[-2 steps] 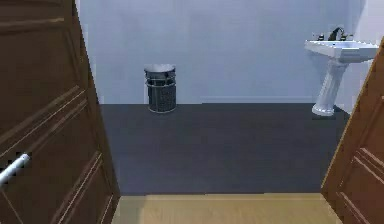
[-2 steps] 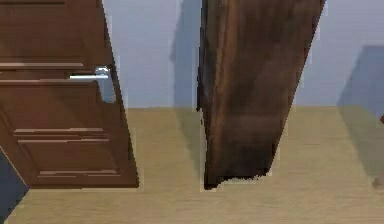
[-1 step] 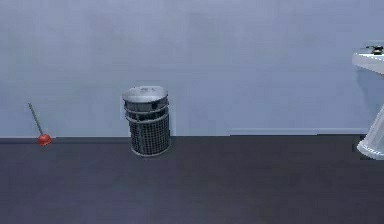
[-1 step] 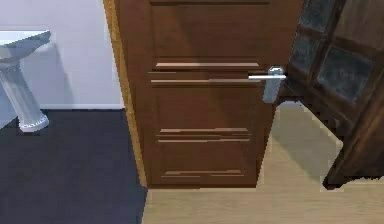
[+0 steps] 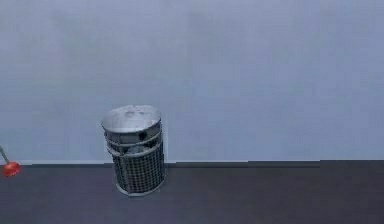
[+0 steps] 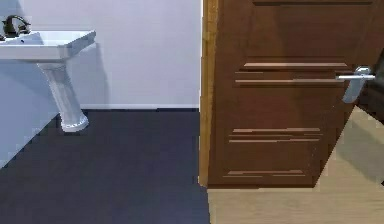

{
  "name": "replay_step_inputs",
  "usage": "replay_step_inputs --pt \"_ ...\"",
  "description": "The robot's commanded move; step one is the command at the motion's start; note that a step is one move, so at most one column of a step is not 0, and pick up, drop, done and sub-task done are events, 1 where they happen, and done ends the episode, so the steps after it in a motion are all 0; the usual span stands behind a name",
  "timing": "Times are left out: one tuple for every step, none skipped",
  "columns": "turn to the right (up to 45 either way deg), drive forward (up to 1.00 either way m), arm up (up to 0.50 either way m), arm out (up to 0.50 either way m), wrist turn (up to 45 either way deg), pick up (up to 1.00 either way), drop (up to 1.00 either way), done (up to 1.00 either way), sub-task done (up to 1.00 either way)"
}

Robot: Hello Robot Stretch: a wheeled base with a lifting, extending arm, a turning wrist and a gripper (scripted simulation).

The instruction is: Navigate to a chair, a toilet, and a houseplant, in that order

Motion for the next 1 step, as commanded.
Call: replay_step_inputs --pt "-42.0 0.0 0.0 0.0 0.0 0.0 0.0 0.0 0.0"
